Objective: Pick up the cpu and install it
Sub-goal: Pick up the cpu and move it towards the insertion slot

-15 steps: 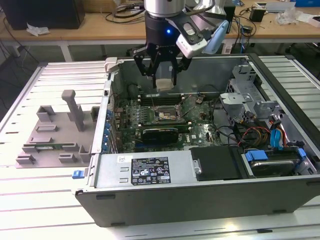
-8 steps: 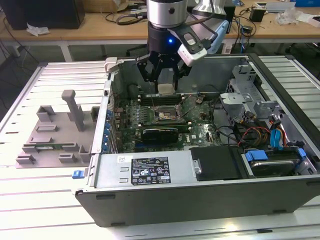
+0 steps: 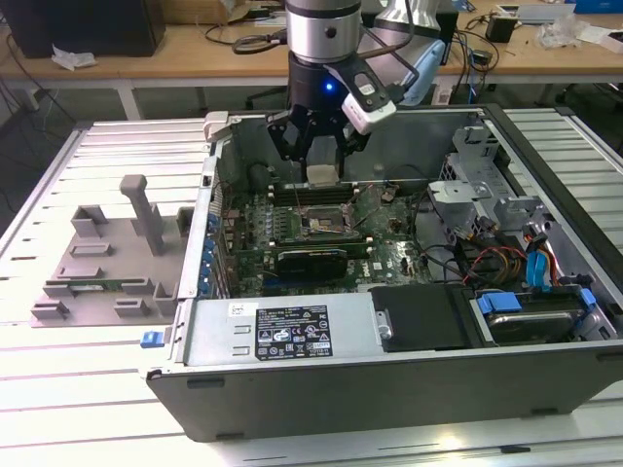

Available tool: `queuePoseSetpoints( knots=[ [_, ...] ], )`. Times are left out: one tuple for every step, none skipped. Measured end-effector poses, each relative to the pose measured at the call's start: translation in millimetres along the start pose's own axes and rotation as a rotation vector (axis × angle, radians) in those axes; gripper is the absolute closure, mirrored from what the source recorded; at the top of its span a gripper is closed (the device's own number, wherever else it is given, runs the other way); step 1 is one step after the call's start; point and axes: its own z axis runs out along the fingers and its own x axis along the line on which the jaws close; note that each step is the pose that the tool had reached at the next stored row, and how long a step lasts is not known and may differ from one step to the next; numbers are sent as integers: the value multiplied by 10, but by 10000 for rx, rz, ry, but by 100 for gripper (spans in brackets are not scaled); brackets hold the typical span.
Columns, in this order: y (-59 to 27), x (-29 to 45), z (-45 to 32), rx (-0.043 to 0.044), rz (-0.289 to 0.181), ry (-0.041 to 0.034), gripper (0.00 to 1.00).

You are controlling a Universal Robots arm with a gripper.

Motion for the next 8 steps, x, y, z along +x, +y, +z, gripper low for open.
queuePoseSetpoints(
  knots=[
    [5, -3, 16, 0, 57, -3, 45],
    [17, -5, 56, 1, 143, -8, 45],
    [19, -6, 77, 1, 175, -9, 45],
    [19, -6, 85, 3, 190, -8, 45],
    [19, -5, 85, 5, 193, -7, 45],
    [19, -5, 86, 6, 194, -7, 45],
    [19, -5, 88, 4, 194, -9, 45],
    [19, -5, 89, 3, 194, -8, 45]
  ],
)
